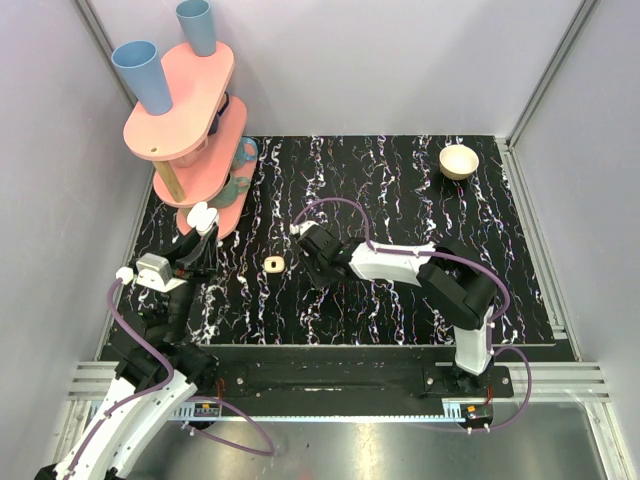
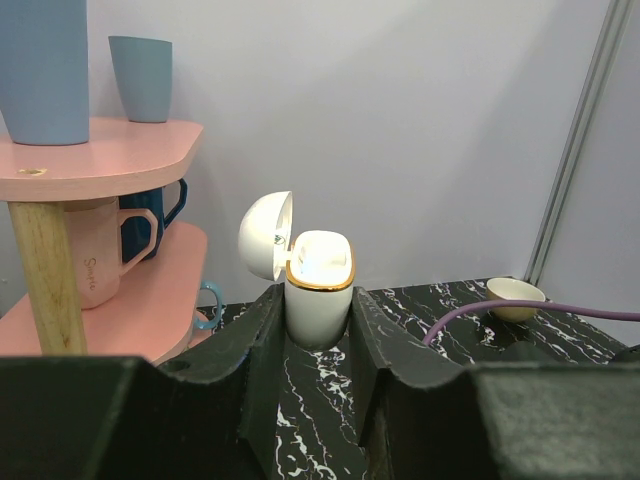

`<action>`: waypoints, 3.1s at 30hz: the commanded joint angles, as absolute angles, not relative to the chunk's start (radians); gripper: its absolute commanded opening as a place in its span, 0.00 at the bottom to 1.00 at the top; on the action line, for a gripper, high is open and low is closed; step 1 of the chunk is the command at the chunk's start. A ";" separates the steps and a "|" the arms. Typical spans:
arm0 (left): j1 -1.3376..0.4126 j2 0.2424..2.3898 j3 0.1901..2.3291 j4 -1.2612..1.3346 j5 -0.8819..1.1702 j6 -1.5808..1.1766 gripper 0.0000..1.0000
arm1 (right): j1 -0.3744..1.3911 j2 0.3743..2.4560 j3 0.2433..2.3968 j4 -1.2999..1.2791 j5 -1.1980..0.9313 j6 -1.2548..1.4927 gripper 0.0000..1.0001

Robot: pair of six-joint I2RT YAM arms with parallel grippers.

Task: Insert the wireless bluetooth earbuds into the charging case
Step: Pick up the right earbud from the center of the board, then insert the right earbud into the right side groove of the charging case.

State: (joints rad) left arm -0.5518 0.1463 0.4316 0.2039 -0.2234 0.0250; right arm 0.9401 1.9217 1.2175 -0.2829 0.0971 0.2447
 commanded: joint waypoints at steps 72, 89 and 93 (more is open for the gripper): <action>-0.552 0.376 0.336 0.738 0.298 -0.089 0.00 | 0.946 1.287 1.152 0.624 -0.172 0.518 0.14; -0.552 0.403 0.339 0.785 0.313 -0.107 0.00 | 0.946 1.348 1.161 0.703 -0.351 0.591 0.13; -0.552 0.408 0.341 0.795 0.311 -0.106 0.00 | 0.946 1.365 1.164 0.696 -0.360 0.598 0.13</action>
